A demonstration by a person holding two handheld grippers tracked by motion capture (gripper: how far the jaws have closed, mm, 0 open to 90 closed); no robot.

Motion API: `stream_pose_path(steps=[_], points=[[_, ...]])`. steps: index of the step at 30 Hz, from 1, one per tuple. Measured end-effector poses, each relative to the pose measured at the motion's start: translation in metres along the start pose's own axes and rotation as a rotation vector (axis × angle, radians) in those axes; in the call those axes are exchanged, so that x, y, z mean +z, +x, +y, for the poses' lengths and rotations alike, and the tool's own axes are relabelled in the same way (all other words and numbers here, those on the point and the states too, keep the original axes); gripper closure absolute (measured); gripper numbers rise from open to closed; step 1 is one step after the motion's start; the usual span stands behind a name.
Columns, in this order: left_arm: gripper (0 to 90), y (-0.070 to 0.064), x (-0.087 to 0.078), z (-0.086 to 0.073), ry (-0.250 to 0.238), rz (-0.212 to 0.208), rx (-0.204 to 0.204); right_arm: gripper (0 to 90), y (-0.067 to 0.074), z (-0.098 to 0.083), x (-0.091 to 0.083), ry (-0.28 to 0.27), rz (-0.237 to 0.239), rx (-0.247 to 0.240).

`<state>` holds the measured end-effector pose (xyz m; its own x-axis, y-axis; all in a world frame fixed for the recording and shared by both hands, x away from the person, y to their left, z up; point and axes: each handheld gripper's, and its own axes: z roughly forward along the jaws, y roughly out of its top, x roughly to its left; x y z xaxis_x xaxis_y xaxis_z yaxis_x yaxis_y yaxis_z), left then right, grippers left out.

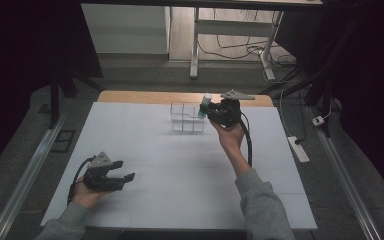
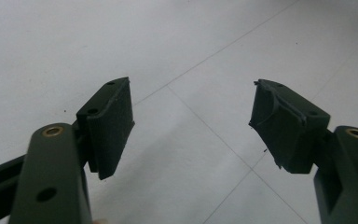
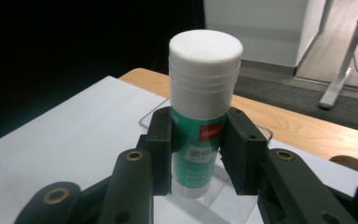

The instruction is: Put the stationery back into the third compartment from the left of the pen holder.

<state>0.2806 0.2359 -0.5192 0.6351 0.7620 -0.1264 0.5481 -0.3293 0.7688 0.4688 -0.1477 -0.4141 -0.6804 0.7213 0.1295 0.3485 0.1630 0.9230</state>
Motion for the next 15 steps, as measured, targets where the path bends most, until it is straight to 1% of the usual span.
stream_pose_path(steps=[1,2,5,6,7,15], points=[[29.0,0.000,0.000,0.000,0.001,-0.001,0.001,65.1,-0.004,0.001,0.006,0.000,-0.014,0.005],[29.0,-0.001,0.000,0.000,0.001,-0.001,0.003,65.1,-0.004,0.001,0.006,0.000,-0.014,0.005],[29.0,-0.001,-0.001,0.000,-0.002,-0.001,0.003,65.0,-0.009,0.002,0.015,0.008,-0.025,0.016],[29.0,-0.001,-0.001,0.000,-0.002,-0.001,0.003,65.0,-0.012,0.002,0.022,0.011,-0.037,0.016],[29.0,-0.001,0.000,0.000,-0.001,-0.001,0.003,65.0,-0.012,0.002,0.022,0.011,-0.037,0.016],[28.6,-0.002,0.000,0.001,0.003,-0.011,0.008,64.9,-0.020,0.000,0.041,0.020,-0.066,0.029]])
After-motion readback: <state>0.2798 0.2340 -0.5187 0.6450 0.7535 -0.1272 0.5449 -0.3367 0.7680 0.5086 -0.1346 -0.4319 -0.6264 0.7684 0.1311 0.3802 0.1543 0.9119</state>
